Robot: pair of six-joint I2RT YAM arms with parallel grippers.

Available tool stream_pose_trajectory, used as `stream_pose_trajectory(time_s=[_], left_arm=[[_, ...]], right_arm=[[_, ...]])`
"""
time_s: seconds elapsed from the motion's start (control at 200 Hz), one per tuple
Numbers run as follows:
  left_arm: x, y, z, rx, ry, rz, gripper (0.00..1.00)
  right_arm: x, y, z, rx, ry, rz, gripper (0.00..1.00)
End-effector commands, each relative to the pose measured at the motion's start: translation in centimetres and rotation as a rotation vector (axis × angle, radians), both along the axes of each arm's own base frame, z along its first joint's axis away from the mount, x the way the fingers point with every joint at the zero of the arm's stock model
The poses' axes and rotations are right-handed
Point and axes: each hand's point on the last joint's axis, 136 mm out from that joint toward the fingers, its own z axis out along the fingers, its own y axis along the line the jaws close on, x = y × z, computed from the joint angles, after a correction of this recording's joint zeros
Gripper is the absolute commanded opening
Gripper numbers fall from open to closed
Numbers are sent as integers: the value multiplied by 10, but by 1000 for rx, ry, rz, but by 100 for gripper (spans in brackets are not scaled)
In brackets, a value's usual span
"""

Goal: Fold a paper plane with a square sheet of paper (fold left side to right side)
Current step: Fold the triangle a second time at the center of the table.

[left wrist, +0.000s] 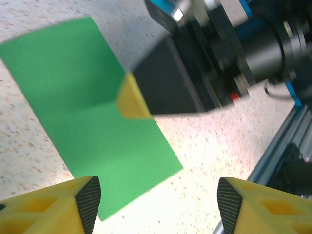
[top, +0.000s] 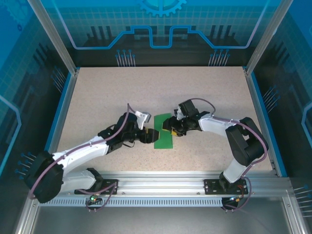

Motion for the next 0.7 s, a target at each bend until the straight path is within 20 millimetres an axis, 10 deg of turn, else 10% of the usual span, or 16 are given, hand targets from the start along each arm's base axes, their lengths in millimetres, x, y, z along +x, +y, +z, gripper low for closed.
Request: stream_pose_trajectory(time_s=[0.0,0.695], left_arm=[[-15,1,-10,121,-97,-53,70],[-14,-66,-73,671,-259,-148,75]], right_arm=[[6,3,6,25,13,9,53],[17,7,18,30,1,8,53]])
